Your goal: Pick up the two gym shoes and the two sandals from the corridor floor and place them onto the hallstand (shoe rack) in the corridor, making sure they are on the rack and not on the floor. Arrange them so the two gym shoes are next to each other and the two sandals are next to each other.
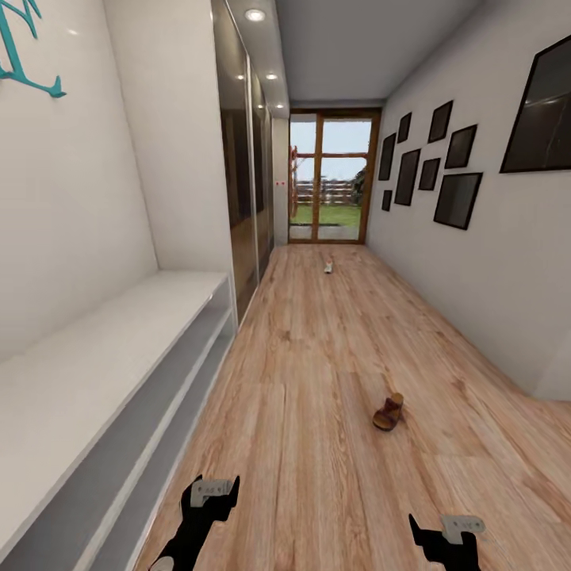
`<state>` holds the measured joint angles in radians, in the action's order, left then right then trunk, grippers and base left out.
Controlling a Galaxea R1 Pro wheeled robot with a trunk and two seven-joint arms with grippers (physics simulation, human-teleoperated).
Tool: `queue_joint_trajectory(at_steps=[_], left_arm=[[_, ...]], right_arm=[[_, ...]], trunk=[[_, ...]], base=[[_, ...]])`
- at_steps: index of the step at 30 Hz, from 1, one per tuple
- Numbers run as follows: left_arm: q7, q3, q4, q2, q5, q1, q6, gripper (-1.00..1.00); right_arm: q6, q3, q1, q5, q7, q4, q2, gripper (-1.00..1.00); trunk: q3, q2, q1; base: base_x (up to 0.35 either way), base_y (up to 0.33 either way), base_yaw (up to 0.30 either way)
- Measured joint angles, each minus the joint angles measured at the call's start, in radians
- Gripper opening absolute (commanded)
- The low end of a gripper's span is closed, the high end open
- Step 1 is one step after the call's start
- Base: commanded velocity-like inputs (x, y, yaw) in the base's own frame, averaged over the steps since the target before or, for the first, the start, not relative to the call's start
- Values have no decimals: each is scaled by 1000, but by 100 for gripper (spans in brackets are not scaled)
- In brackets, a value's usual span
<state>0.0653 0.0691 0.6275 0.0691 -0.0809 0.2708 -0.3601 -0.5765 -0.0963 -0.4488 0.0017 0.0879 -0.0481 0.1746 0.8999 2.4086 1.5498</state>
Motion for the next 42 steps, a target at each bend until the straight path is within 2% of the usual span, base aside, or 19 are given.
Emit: queue_joint_trajectory(at_steps=[2,6,7,8,11,13,14,19,20,24,31,42], left_arm=[[-3,3,9,17,8,2,-1,100],[-5,5,22,34,19,11,-2,100],[-8,6,35,41,28,30,-1,100],[-9,6,38,42,29,36,-1,100],[-11,5,43,43,33,49,-1,100],[-12,4,45,44,34,57,-1,100],[-12,4,46,44,35,62,-1,100],[-13,4,50,44,37,71,-1,100],[-13,5,46,43,38,72,-3,100],[-12,7,49,40,38,68,-4,100],[-13,6,52,37,38,63,-4,100],[-13,4,54,36,37,61,-4,100]], right_arm=[[-24,-2,0,-1,1,-6,3,100],[-38,-3,-1,-2,2,-60,8,100],[-40,-4,-2,-2,1,-166,10,100],[-38,-4,-2,-2,1,-227,11,100],[-17,-5,-2,-2,0,-342,9,100],[13,-5,-2,-2,0,-410,6,100],[54,-5,-2,-2,0,-465,4,100],[183,-5,-1,-3,2,-568,2,100],[254,-5,-1,-4,3,-605,1,100],[301,-3,0,-2,4,-620,-1,100],[311,-3,-1,-2,4,-623,-2,100],[313,-2,0,-2,4,-623,-4,100]], trunk=[[0,0,0],[0,0,0],[0,0,0],[0,0,0],[0,0,0],[0,0,0],[0,0,0],[0,0,1],[0,0,1],[0,0,1],[0,0,1],[-4,0,1]], base=[[339,84,0],[339,64,0],[339,22,0],[337,18,0],[303,11,0],[175,6,0],[109,4,0],[55,2,0],[15,0,0],[6,0,0],[1,0,-18],[0,0,-239]])
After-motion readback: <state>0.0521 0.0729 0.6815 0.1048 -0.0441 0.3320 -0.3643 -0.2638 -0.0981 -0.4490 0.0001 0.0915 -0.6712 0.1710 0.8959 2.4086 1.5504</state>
